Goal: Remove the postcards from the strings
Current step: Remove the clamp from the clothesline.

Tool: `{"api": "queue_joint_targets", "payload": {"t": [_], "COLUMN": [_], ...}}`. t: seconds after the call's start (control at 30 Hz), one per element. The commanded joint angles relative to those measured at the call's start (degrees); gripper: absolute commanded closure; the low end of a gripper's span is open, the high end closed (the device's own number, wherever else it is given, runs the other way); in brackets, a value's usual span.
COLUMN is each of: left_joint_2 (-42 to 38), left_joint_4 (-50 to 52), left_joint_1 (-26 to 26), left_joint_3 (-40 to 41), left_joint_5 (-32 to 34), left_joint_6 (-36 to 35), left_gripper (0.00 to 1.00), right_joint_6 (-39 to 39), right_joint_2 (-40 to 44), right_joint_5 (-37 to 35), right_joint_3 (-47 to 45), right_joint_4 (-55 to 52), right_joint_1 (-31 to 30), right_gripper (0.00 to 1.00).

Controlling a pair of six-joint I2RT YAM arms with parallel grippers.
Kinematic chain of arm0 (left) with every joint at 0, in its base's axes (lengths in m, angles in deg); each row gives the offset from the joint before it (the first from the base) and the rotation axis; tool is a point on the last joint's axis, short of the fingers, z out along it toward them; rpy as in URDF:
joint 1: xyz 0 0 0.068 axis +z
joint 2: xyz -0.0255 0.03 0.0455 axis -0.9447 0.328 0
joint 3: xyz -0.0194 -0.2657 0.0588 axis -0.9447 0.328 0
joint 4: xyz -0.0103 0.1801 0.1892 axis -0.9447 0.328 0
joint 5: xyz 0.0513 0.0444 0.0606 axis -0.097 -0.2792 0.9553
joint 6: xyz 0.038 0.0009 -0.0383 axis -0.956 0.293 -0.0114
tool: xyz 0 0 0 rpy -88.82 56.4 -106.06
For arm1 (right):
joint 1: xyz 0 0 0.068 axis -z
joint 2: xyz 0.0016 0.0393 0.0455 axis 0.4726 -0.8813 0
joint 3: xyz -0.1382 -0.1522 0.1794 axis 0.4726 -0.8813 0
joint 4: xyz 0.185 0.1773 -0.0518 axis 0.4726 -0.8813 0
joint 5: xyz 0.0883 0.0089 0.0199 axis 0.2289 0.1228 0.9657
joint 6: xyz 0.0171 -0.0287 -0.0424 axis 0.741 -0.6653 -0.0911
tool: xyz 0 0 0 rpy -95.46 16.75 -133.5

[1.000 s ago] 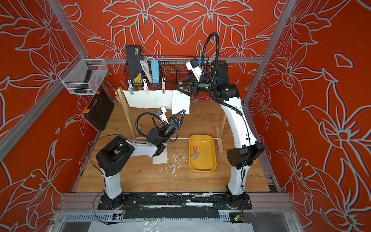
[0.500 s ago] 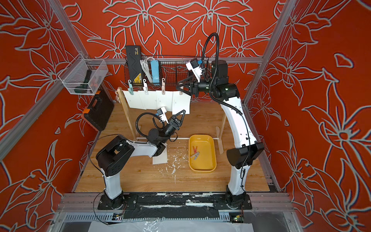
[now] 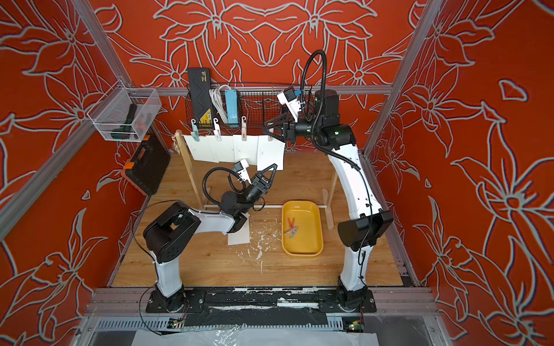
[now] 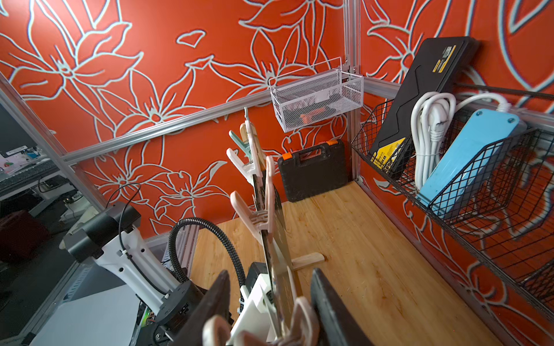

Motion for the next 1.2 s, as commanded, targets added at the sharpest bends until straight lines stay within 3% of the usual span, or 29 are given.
{"api": "queue_joint_targets", "payload": {"t": [0.0,0.57,1.17], "left_joint_2": [0.51,1.12,1.83], "left_joint_4": [-13.09,-13.09,-13.09], "left_joint_1": [0.36,0.46,-0.24], "left_joint_3": [-1.82,-1.72,-0.26], "left_joint_5": [-0.81,-0.71,-2.96], "left_joint_6": [0.68,1.95,3.36], "left_gripper": [1.00,1.00,1.00], "right_joint_6": [1.11,0.85,1.87], "right_joint_2": [-0.97,-0.47,0.58], "right_joint_5": [2.01,0.61,-5.07], "right_joint_3": [-0.51,-0.43,1.66], "right_joint_4": [2.17,2.05,4.13], "right_joint_1": [-0.40,-0.64,-0.64], "right_gripper": [0.57,0.82,0.82]}}
